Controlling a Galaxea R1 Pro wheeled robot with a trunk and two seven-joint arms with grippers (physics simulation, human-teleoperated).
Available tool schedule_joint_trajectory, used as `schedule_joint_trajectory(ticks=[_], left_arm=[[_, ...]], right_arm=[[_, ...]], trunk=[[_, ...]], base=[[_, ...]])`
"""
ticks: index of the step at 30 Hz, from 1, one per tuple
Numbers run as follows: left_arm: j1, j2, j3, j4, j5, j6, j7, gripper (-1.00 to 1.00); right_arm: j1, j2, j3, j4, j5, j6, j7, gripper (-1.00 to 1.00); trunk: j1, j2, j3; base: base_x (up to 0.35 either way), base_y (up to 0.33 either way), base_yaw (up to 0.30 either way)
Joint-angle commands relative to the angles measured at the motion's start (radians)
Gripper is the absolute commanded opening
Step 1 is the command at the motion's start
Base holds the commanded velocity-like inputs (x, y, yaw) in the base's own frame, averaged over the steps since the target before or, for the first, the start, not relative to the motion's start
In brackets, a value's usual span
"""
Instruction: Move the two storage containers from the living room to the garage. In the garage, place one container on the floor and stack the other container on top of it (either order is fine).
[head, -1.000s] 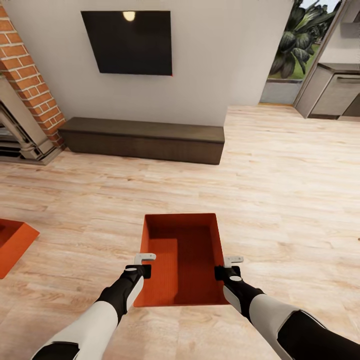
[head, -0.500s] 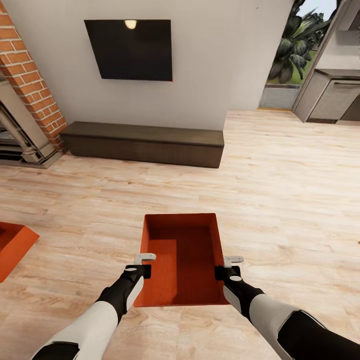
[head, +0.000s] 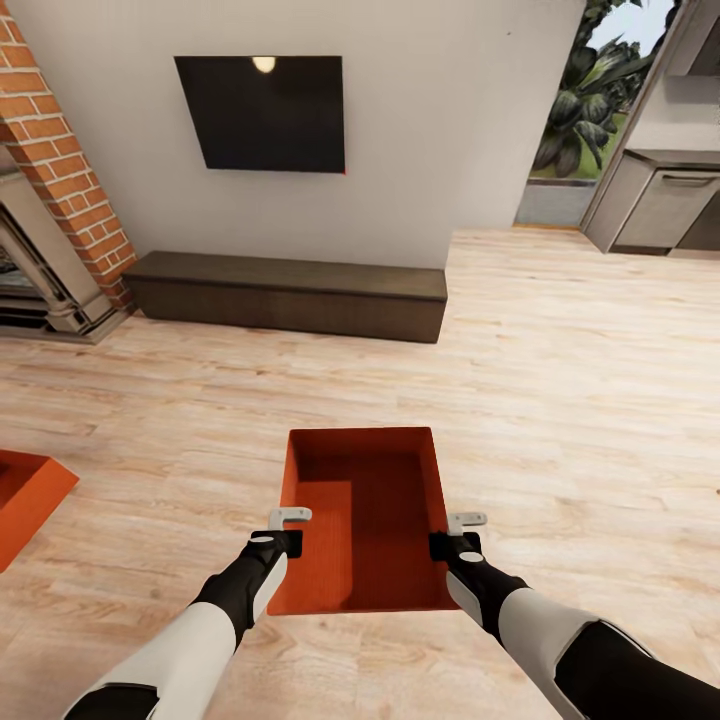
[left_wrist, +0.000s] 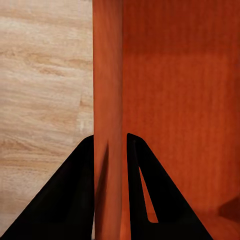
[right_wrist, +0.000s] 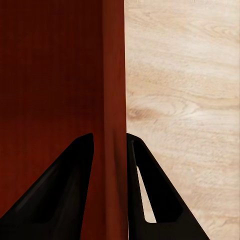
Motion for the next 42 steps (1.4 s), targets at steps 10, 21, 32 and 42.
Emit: schedule_joint_trajectory(ticks=[10, 21, 32, 42], left_arm=[[0.000, 0.000, 0.000, 0.019, -0.009, 0.008, 0.010, -1.00], [0.000, 0.000, -0.001, 0.019, -0.009, 0.008, 0.010, -1.00], [0.000, 0.000, -0.001, 0.019, -0.009, 0.008, 0.010, -1.00], [0.000, 0.000, -0.002, 0.019, -0.009, 0.008, 0.010, -1.00]], right_arm=[[-0.001, 0.000, -0.028, -0.007, 0.005, -0.036, -0.003, -1.00], [-0.001, 0.000, -0.028, -0.007, 0.005, -0.036, -0.003, -1.00], [-0.001, 0.000, -0.028, -0.007, 0.005, -0.036, -0.003, -1.00], [-0.001, 0.000, -0.028, -0.007, 0.005, -0.036, -0.003, -1.00]], trunk=[[0.001, -0.002, 0.014], [0.001, -0.002, 0.031], [0.001, -0.002, 0.048], [0.001, -0.002, 0.064]], base=[[0.000, 0.000, 0.000], [0.000, 0.000, 0.000], [0.000, 0.000, 0.000], [0.000, 0.000, 0.000]])
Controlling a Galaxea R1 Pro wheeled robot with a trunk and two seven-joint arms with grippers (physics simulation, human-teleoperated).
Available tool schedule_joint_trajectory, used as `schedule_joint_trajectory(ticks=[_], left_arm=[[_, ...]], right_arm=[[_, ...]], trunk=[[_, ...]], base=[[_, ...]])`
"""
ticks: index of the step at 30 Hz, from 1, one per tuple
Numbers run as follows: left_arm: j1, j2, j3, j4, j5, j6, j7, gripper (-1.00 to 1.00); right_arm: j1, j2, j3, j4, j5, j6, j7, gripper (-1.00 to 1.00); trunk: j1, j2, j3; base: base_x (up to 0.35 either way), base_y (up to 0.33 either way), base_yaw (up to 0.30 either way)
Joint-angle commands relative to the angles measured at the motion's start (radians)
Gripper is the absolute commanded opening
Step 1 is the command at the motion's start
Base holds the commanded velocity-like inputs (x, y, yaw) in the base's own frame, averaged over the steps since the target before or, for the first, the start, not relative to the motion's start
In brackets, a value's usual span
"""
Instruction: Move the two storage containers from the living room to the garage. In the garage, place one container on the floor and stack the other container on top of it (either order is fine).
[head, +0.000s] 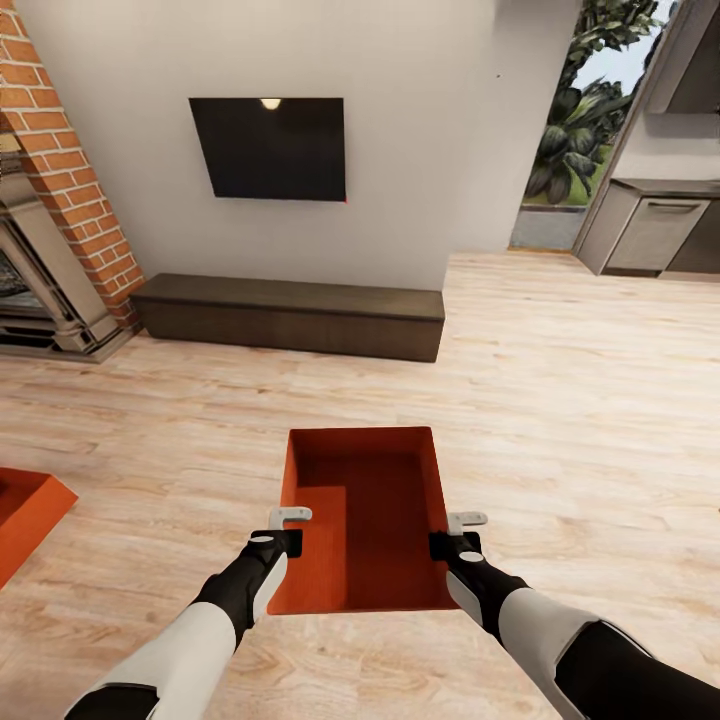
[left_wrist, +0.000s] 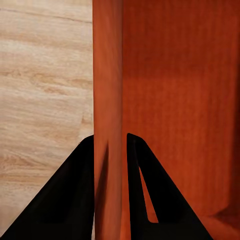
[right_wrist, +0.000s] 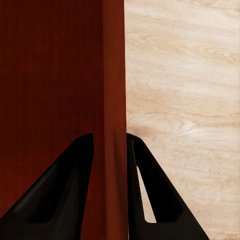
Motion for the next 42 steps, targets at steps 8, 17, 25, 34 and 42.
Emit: schedule_joint_trajectory(ticks=[8, 17, 25, 34, 42], left_arm=[[0.000, 0.000, -0.001, 0.021, -0.009, 0.008, 0.010, -1.00], [0.000, 0.000, -0.001, 0.021, -0.009, 0.007, 0.010, -1.00], [0.000, 0.000, -0.001, 0.021, -0.009, 0.007, 0.010, -1.00], [0.000, 0.000, -0.001, 0.021, -0.009, 0.007, 0.010, -1.00], [0.000, 0.000, -0.001, 0.021, -0.009, 0.007, 0.010, -1.00]], right_arm=[[-0.001, 0.001, -0.028, -0.004, 0.005, -0.037, -0.003, -1.00], [-0.001, 0.001, -0.028, -0.004, 0.005, -0.037, -0.003, -1.00], [-0.001, 0.001, -0.028, -0.004, 0.005, -0.037, -0.003, -1.00], [-0.001, 0.001, -0.028, -0.004, 0.006, -0.037, -0.003, -1.00], [-0.001, 0.001, -0.028, -0.004, 0.005, -0.037, -0.003, -1.00]], trunk=[[0.001, -0.002, 0.011], [0.001, -0.002, 0.025], [0.001, -0.002, 0.037], [0.001, -0.002, 0.051], [0.001, -0.002, 0.063]], base=[[0.000, 0.000, 0.000], [0.000, 0.000, 0.000], [0.000, 0.000, 0.000], [0.000, 0.000, 0.000], [0.000, 0.000, 0.000]])
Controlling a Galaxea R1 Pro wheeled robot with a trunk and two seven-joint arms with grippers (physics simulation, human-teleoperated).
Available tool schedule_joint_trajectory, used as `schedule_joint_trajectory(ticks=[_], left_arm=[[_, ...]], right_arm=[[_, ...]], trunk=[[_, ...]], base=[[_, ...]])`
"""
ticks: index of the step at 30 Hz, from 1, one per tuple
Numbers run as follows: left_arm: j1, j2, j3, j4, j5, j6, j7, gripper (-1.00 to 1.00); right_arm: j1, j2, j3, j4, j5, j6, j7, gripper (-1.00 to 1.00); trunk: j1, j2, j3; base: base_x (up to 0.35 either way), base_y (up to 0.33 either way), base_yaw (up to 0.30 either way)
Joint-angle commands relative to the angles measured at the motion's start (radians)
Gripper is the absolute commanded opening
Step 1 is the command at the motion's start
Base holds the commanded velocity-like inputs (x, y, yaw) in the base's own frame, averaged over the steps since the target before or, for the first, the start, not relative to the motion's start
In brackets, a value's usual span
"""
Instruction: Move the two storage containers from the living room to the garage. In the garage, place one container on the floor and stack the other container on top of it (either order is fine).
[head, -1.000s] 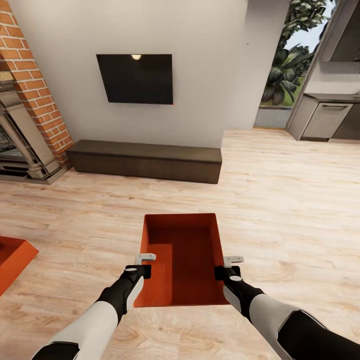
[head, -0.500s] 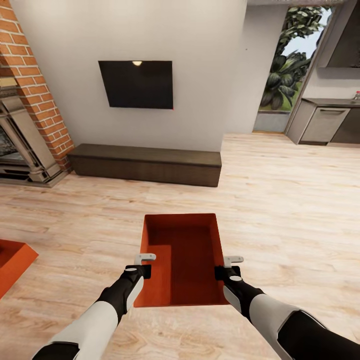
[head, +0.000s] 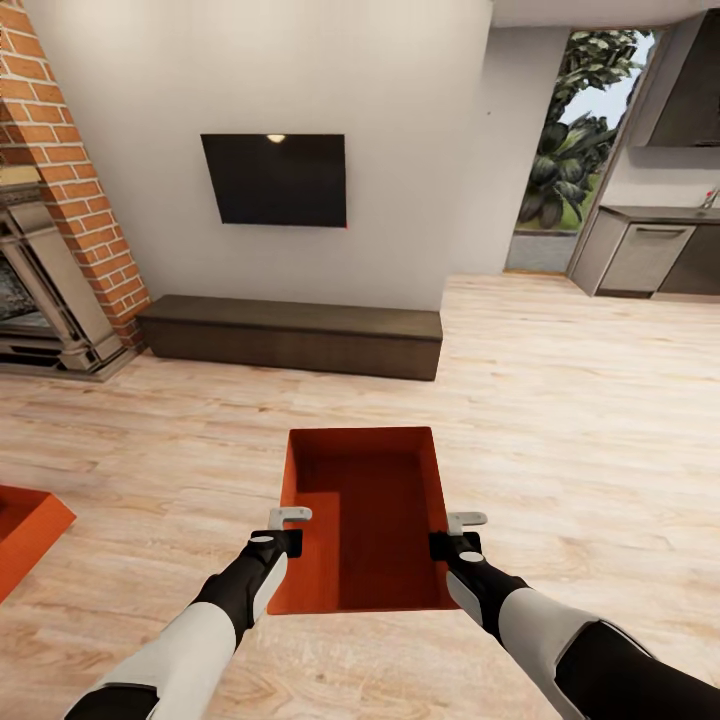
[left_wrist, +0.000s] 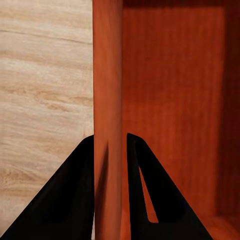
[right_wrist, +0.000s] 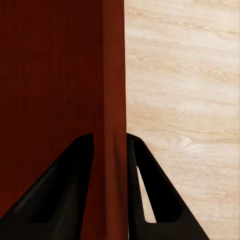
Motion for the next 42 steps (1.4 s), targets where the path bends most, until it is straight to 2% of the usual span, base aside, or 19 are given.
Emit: schedule_joint_trajectory(ticks=[1, 42], left_arm=[[0.000, 0.000, -0.001, 0.021, -0.009, 0.007, 0.009, -1.00], [0.000, 0.000, -0.001, 0.021, -0.009, 0.007, 0.010, -1.00]], right_arm=[[-0.001, 0.001, -0.028, -0.005, 0.005, -0.037, -0.003, -1.00], [-0.001, 0.001, -0.028, -0.005, 0.005, -0.037, -0.003, -1.00]], trunk=[[0.001, -0.002, 0.000], [0.001, -0.002, 0.063]], base=[[0.000, 0.000, 0.000], [0.000, 0.000, 0.000]])
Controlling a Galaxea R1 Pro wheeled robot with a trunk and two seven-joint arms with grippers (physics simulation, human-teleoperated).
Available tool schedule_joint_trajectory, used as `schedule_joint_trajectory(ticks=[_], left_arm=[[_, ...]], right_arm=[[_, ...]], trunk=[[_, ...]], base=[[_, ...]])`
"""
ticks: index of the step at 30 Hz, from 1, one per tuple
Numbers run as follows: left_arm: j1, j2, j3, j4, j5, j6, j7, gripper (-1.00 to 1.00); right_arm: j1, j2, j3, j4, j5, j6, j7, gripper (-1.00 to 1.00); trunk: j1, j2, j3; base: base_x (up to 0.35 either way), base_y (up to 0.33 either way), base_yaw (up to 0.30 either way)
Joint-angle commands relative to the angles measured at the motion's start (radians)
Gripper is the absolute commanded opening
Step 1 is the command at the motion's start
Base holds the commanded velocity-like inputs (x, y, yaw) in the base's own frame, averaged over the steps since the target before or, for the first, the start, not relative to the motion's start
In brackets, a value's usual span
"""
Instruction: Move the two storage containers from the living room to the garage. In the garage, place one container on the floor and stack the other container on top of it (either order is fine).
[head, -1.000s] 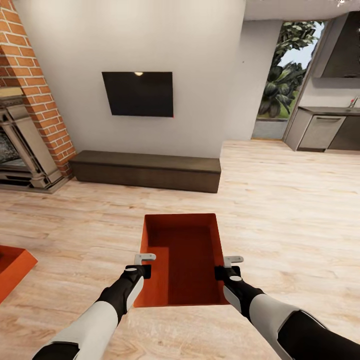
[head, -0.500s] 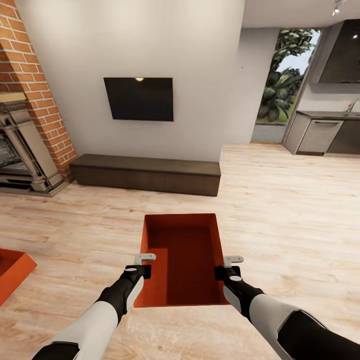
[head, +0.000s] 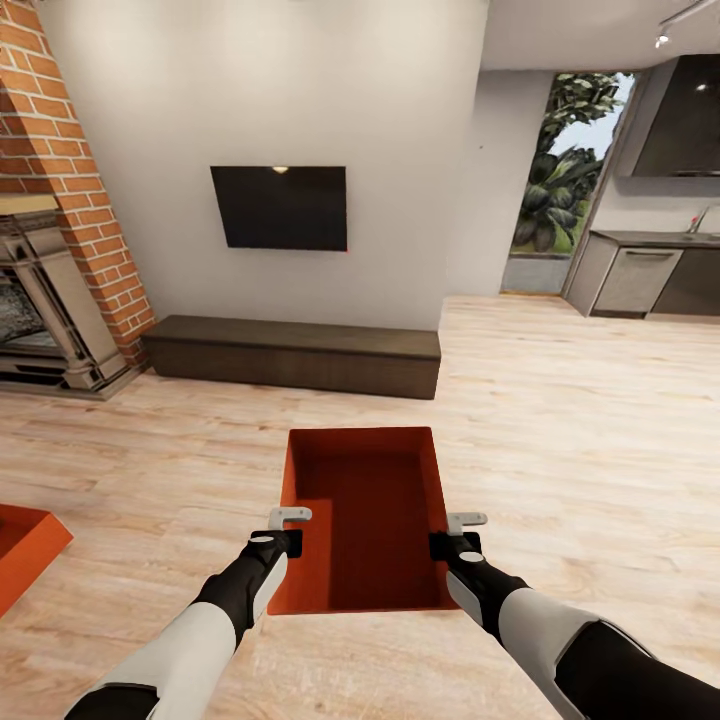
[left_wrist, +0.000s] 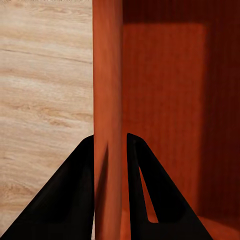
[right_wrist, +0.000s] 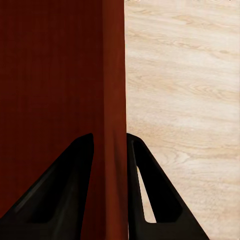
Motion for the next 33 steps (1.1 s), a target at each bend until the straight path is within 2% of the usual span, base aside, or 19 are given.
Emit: schedule_joint_trajectory(ticks=[1, 28, 33], left_arm=[[0.000, 0.000, -0.001, 0.020, -0.009, 0.008, 0.010, -1.00], [0.000, 0.000, -0.001, 0.020, -0.009, 0.008, 0.010, -1.00], [0.000, 0.000, -0.001, 0.020, -0.009, 0.008, 0.010, -1.00]], right_arm=[[-0.001, 0.001, -0.028, -0.005, 0.005, -0.037, -0.003, -1.00], [-0.001, 0.001, -0.028, -0.005, 0.005, -0.035, -0.003, -1.00], [-0.001, 0.001, -0.030, -0.005, 0.004, -0.034, -0.005, -1.00]], trunk=[[0.001, -0.002, -0.001], [0.001, -0.002, 0.001], [0.001, -0.002, 0.001]], base=[[0.000, 0.000, -0.010], [0.000, 0.000, -0.001], [0.000, 0.000, -0.147]])
